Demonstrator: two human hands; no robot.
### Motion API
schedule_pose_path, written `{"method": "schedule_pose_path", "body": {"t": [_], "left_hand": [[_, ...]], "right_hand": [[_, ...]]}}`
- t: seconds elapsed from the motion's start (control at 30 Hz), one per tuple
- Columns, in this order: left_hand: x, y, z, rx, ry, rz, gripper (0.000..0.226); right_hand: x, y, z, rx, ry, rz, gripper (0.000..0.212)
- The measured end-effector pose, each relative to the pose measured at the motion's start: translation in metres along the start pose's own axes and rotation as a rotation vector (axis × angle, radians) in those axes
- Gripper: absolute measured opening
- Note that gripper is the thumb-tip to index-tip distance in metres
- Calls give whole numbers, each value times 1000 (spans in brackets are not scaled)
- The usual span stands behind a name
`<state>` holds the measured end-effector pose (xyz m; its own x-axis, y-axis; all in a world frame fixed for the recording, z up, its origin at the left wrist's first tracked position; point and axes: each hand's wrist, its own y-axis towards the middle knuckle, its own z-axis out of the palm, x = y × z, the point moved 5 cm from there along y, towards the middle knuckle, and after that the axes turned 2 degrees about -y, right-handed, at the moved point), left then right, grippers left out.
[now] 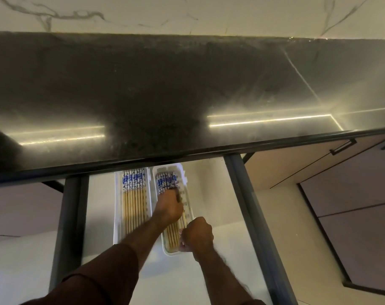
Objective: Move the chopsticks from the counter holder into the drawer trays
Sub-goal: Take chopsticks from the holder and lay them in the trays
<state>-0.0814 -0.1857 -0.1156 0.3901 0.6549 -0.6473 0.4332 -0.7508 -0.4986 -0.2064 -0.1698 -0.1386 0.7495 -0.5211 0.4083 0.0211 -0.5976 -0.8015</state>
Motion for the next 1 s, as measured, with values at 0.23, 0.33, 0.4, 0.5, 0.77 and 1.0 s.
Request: {"method": "schedule_pose_path", "body": {"t": [0.23, 0.33, 0.4, 0.5, 0.77, 1.0], "left_hand": [[-4, 0, 11, 200, 528, 235, 18], [-4, 2, 12, 206, 649, 279, 20], [-4, 5, 13, 204, 708, 296, 24], [-1, 8, 15, 177, 771, 319, 30], [3, 9, 19, 174, 930, 378, 56], [1, 7, 23, 161, 908, 346, 52]], "right_hand": [[16, -15, 3, -252, -528, -291, 24], [11, -16, 16, -295, -565, -328, 27], [9, -15, 21, -325, -563, -330, 28], [9, -12, 24, -334, -539, -327, 29], [8, -11, 26, -280, -591, -359, 39], [-1, -10, 23, -146, -487, -300, 43]]}}
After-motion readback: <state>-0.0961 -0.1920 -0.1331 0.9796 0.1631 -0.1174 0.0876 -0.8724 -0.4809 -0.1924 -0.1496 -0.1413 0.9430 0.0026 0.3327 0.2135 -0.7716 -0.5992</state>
